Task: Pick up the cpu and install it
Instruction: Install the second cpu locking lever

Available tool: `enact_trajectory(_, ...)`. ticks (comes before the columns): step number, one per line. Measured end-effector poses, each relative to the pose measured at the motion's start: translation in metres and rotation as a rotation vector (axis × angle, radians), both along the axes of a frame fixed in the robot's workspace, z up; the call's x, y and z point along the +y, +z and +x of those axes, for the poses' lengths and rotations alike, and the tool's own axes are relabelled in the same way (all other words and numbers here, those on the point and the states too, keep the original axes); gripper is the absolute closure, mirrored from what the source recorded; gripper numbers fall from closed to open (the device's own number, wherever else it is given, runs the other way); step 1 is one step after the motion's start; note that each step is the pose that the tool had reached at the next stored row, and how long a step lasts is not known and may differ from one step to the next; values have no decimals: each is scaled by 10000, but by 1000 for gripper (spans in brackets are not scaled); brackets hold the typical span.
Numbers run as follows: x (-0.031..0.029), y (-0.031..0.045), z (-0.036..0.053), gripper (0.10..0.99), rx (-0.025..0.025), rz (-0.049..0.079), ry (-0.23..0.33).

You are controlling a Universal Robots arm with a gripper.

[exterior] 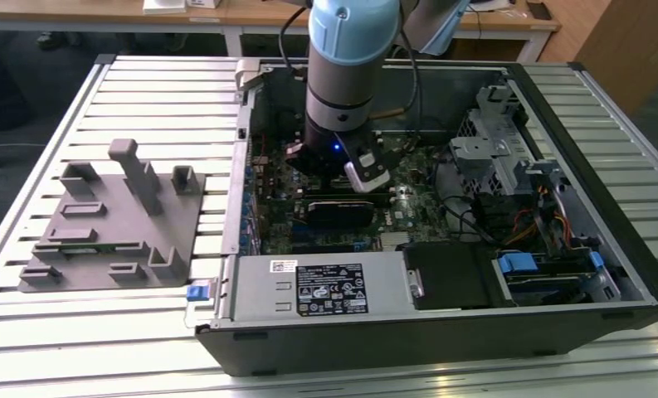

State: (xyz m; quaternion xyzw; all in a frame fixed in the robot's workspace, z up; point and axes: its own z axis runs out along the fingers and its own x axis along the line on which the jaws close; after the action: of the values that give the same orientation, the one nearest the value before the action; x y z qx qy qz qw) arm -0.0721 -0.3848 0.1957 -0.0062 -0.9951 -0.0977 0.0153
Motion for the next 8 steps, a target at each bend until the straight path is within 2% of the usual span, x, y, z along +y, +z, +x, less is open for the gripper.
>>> enact_trajectory(8, 4, 32, 0, 980, 1, 0, 0)
